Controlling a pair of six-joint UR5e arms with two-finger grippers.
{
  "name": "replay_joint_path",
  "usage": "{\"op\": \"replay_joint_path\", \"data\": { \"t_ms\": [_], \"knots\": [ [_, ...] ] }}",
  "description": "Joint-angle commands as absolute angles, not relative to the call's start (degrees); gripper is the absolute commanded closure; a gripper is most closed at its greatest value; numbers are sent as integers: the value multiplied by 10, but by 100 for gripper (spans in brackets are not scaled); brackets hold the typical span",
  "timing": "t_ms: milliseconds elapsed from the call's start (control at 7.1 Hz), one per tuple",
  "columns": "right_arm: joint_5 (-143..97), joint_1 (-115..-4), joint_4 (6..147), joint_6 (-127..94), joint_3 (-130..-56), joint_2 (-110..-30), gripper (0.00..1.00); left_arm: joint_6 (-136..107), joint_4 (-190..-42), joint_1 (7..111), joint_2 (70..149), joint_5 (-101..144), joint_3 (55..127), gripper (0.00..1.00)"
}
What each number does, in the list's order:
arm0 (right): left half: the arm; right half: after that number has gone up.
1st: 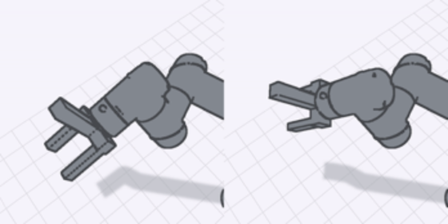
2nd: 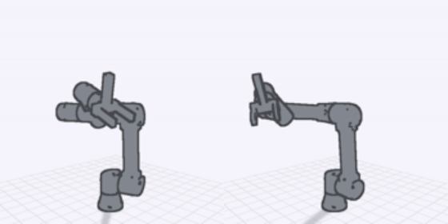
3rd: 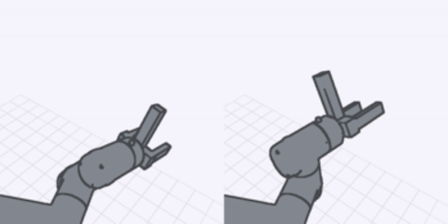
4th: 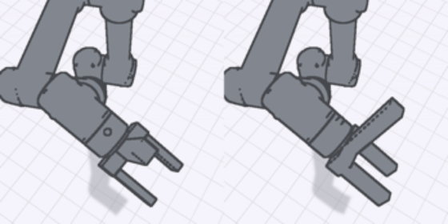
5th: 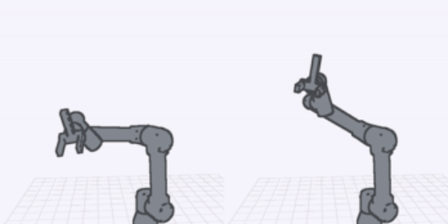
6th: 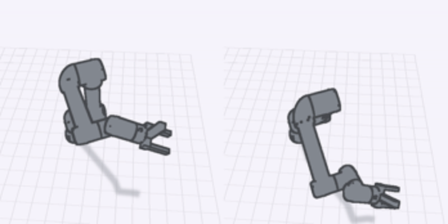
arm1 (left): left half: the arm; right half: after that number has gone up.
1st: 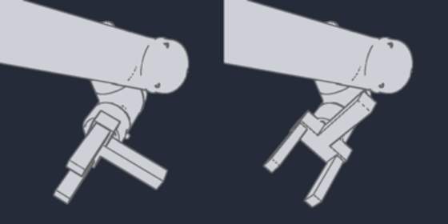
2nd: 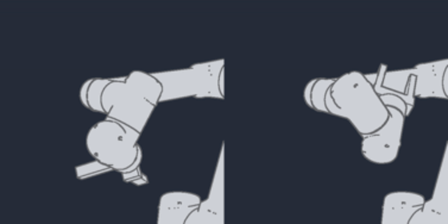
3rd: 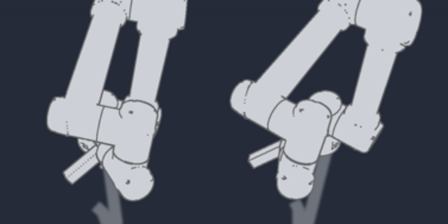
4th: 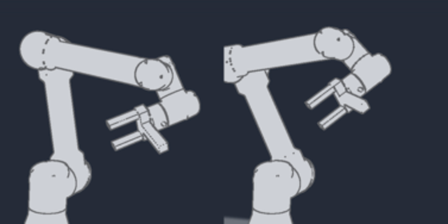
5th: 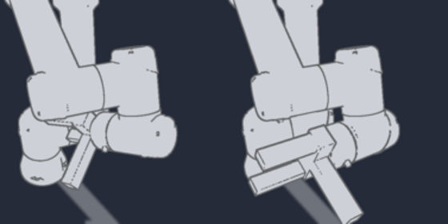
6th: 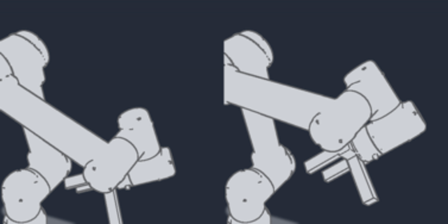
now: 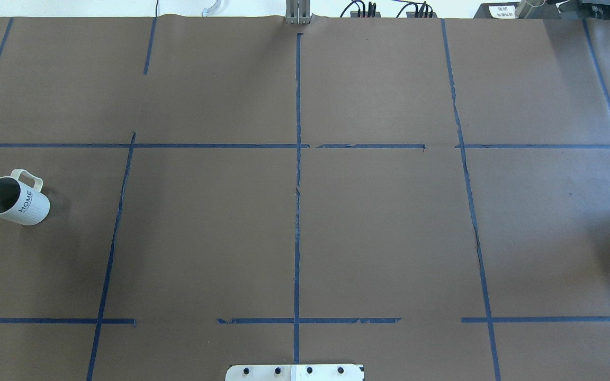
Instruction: Left arm hands cup to right arm to dump lemon
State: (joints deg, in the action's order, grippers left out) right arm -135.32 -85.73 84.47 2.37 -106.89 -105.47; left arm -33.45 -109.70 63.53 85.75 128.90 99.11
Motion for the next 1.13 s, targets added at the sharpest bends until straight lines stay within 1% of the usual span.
{"op": "replay_joint_path", "data": {
  "t_ms": [0, 141, 423, 564, 705, 845, 986],
  "knots": [
    [-1355, -856, 845, 24, -1070, -1054, 0, -337, -1100, 604, 875, 1289, 962, 10],
    [-1359, -855, 845, 23, -1071, -1052, 0, -338, -1109, 599, 875, 1289, 959, 34],
    [-1370, -855, 842, 23, -1073, -1051, 0, -360, -1111, 593, 875, 1290, 966, 99],
    [-1371, -854, 837, 22, -1073, -1049, 0, -397, -1110, 593, 881, 1290, 980, 100],
    [-1380, -851, 799, 21, -1073, -1049, 0, -429, -1091, 593, 895, 1289, 1032, 100],
    [-1394, -826, 733, 6, -1073, -1048, 0, -475, -1006, 593, 946, 1288, 1079, 100],
    [-1391, -786, 644, -83, -1071, -1035, 0, -510, -886, 592, 1049, 1284, 1097, 100]
  ]
}}
